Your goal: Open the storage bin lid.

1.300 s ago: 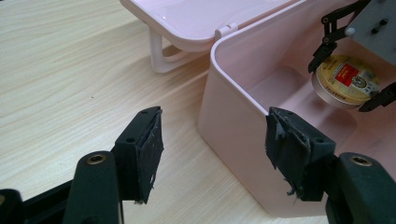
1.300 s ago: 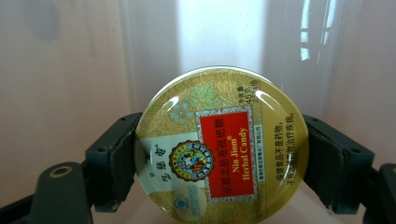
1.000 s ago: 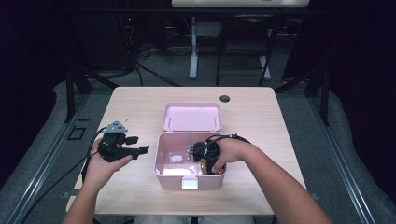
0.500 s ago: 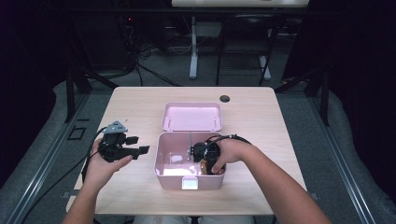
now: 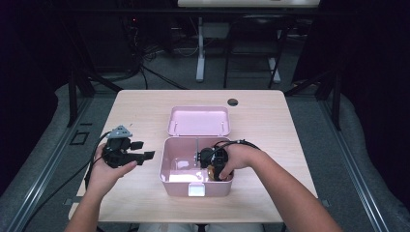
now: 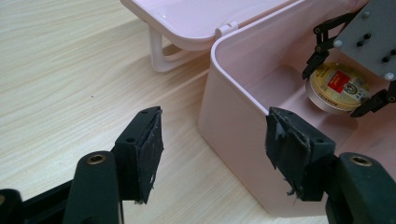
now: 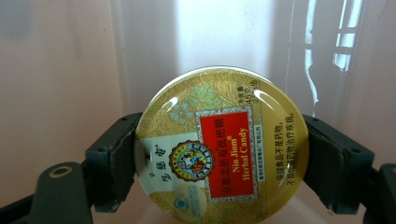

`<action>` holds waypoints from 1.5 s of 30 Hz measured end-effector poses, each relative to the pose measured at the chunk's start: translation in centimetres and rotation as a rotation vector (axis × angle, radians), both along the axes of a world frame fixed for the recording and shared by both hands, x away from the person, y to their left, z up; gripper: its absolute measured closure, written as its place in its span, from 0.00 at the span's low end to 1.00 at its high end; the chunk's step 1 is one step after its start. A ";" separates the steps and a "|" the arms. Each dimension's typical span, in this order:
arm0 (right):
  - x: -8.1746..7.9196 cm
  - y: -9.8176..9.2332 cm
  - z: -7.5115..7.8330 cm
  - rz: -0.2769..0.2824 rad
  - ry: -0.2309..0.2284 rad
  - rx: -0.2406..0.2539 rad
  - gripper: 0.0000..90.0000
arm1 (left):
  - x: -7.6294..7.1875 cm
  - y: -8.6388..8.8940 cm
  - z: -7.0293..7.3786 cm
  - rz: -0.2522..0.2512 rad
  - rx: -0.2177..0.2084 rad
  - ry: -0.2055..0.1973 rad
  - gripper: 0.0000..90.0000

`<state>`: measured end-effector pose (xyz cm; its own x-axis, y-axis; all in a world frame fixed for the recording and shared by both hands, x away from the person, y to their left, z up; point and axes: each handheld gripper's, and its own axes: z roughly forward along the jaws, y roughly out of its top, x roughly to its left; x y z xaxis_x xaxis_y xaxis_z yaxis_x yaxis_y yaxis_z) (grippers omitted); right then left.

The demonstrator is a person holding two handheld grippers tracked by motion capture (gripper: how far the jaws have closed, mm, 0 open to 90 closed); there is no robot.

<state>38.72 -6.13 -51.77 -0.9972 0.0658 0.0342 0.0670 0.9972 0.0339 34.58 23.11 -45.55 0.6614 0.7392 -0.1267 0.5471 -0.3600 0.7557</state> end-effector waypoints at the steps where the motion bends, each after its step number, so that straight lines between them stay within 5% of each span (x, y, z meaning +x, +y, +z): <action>1: 0.0 0.0 0.0 -0.003 -0.001 0.001 0.22 | 0.0 0.0 0.0 0.000 0.000 0.000 0.41; 15: 0.2 -0.1 0.5 -0.017 -0.024 0.021 0.18 | 0.0 0.0 0.1 -0.003 0.002 -0.002 0.41; 28: -0.5 -0.2 3.7 -0.035 -0.050 0.081 0.24 | -0.1 -0.1 0.0 0.000 0.002 -0.002 0.41; 35: -0.6 -0.5 5.7 -0.053 -0.102 0.109 0.31 | -0.1 -0.1 0.0 0.002 0.002 0.000 0.41; 45: -1.3 -0.8 6.9 -0.103 -0.101 0.114 0.37 | -0.1 -0.2 0.0 -0.005 0.011 -0.004 0.41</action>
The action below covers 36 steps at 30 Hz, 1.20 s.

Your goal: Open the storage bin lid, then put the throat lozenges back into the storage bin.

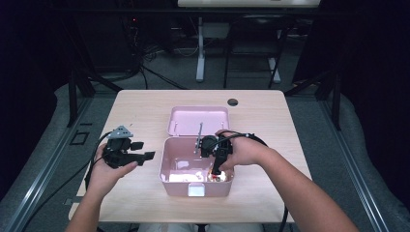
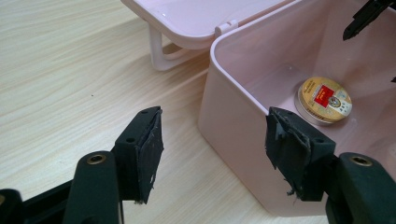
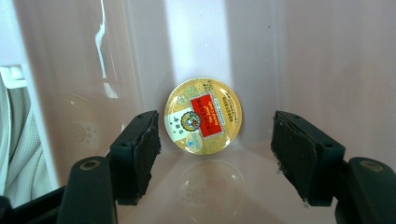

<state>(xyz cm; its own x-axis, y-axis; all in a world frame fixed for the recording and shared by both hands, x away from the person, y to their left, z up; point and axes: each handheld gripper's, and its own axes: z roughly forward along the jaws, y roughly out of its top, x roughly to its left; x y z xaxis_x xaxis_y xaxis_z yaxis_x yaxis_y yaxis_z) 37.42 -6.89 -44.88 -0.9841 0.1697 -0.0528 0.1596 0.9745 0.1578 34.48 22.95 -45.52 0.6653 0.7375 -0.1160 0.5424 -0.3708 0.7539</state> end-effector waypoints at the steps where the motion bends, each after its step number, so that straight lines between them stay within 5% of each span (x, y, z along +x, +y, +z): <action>1: 0.0 -0.1 0.1 -0.004 -0.003 0.005 0.38 | 0.0 0.0 0.0 -0.001 0.000 -0.004 0.41; 22: 1.2 -4.1 2.2 -0.208 -0.072 0.194 0.42 | -0.5 -1.5 -0.1 -0.042 0.007 -0.032 0.40; 27: 1.1 -4.4 2.1 -0.250 -0.101 0.213 0.42 | -0.6 -1.8 -0.1 -0.043 0.005 -0.036 0.42; 32: 1.2 -5.3 1.8 -0.305 -0.126 0.300 0.48 | -0.6 -2.0 -0.3 -0.058 0.000 -0.047 0.45; 36: 1.3 -5.9 1.5 -0.338 -0.129 0.322 0.50 | -0.7 -2.3 -0.4 -0.077 -0.004 -0.053 0.48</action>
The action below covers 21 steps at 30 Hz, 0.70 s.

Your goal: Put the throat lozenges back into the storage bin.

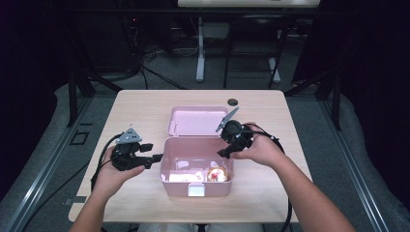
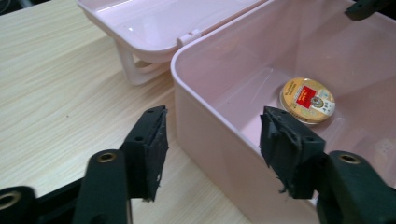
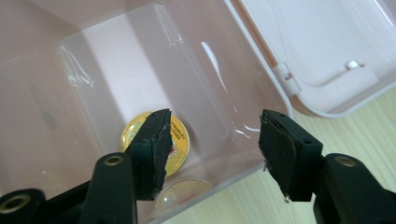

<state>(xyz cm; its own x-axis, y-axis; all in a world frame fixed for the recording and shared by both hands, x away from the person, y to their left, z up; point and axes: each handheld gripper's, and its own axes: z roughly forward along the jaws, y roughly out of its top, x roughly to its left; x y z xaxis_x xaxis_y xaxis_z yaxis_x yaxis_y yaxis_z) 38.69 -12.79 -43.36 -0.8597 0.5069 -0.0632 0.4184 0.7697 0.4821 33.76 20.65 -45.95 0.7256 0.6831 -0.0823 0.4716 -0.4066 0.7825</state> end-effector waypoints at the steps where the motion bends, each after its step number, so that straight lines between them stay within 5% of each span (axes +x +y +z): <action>1: 0.0 -0.2 -0.1 -0.010 -0.010 0.007 0.50 | -0.1 -0.1 0.0 -0.007 -0.002 0.002 0.47; 8: -0.4 -0.8 -0.2 -0.074 -0.021 0.070 0.54 | -0.5 -1.0 0.0 -0.024 0.000 -0.020 0.50; 21: 0.8 -1.7 0.6 -0.201 -0.092 0.192 0.61 | -0.7 -2.2 -0.6 -0.064 -0.023 0.005 0.74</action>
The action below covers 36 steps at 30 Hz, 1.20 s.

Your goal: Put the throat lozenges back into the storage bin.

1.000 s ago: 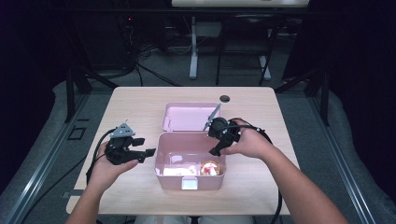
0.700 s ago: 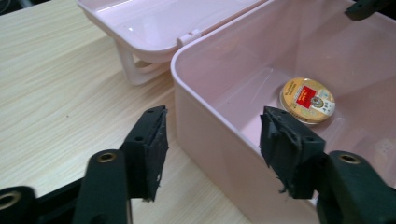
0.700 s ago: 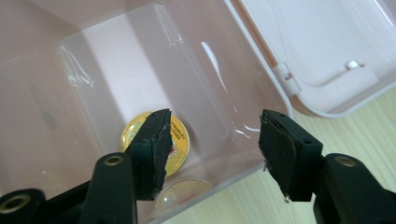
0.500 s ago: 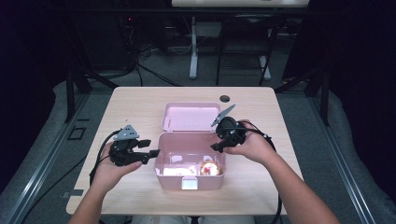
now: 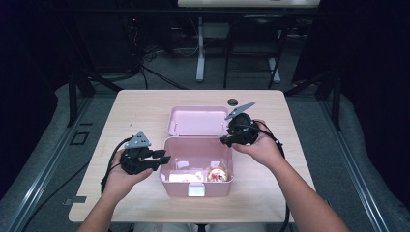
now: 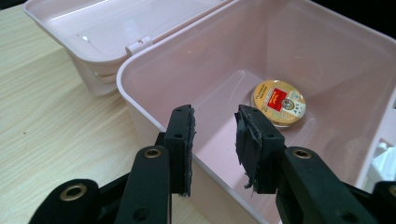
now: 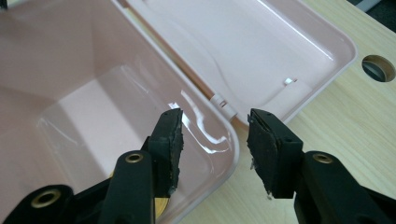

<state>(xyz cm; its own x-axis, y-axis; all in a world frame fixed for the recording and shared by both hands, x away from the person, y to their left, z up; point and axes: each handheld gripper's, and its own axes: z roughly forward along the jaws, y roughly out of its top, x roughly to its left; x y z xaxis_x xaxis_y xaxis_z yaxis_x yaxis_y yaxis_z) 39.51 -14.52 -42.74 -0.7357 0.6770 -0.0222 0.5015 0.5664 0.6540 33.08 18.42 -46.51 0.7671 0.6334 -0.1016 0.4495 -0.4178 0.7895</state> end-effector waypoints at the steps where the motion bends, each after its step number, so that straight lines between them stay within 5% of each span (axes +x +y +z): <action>1: 0.2 0.1 -0.1 -0.010 0.001 0.006 0.60 | 0.0 0.0 -0.1 -0.008 0.000 0.001 0.75; 20: 2.2 0.2 -0.8 -0.121 -0.014 0.062 0.61 | 0.1 -1.5 -1.4 -0.045 0.025 0.043 0.91; 36: 3.7 -0.2 -1.5 -0.194 -0.019 0.071 0.62 | 0.1 -2.0 -1.9 -0.064 0.038 0.054 0.96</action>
